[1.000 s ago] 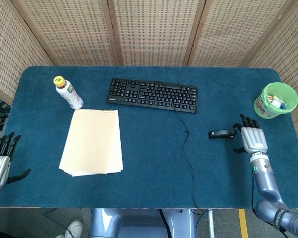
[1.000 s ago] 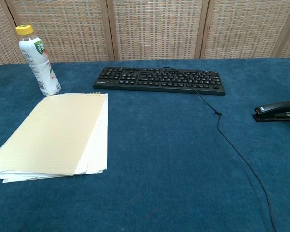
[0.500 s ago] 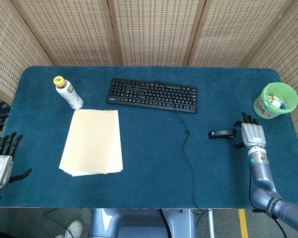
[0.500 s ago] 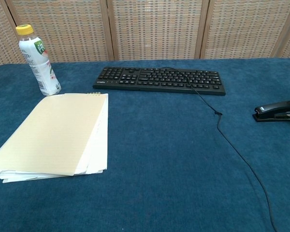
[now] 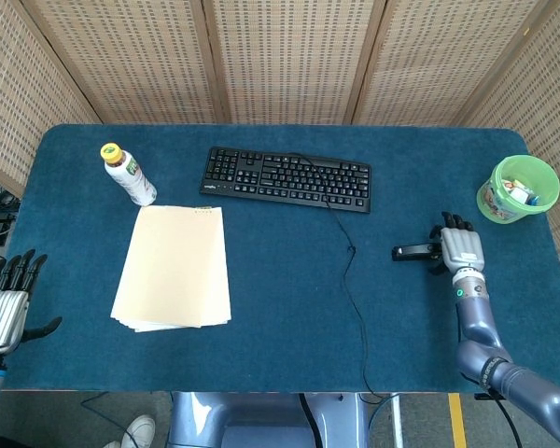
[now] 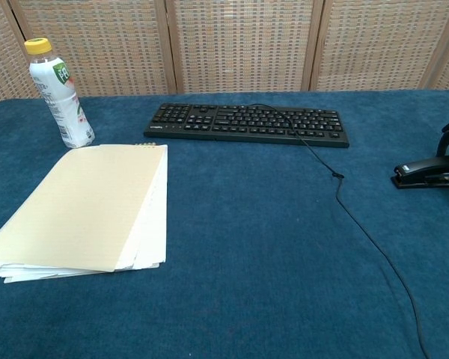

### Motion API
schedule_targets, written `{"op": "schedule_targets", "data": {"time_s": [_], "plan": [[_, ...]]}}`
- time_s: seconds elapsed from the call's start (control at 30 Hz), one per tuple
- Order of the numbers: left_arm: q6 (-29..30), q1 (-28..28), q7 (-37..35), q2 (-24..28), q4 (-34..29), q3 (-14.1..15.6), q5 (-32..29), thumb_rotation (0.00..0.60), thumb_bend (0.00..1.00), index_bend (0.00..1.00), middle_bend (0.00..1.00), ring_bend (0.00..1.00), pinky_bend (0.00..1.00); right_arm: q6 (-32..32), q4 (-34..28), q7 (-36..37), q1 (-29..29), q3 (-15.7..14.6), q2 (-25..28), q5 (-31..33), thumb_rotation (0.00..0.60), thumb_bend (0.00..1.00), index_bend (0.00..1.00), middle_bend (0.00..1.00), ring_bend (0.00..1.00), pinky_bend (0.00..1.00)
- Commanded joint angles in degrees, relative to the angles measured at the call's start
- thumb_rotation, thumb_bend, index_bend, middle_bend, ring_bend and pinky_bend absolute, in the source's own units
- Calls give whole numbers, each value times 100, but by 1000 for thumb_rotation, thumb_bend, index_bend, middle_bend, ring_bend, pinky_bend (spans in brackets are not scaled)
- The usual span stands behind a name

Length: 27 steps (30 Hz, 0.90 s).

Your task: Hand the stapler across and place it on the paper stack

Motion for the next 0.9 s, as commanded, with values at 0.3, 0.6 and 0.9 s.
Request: {"op": "schedule_targets", "data": {"time_s": [0.3, 0.6, 0.9], "plan": [[-9, -18, -61, 10, -7, 26, 35, 600, 197, 0, 0, 0, 0, 575, 699, 593, 104, 85, -614, -531, 600, 386, 801, 650, 677, 751], [58, -4, -12, 0, -73, 88, 152, 600, 198, 0, 0, 0, 0, 972, -647, 449, 50, 175, -80, -786, 600, 379, 816, 685, 759, 830], [39, -6, -62, 14, -75, 87, 119, 600, 198, 0, 0, 0, 0, 1242, -2465, -439, 273, 328, -179, -183, 600, 377, 820, 685, 760, 831]]}}
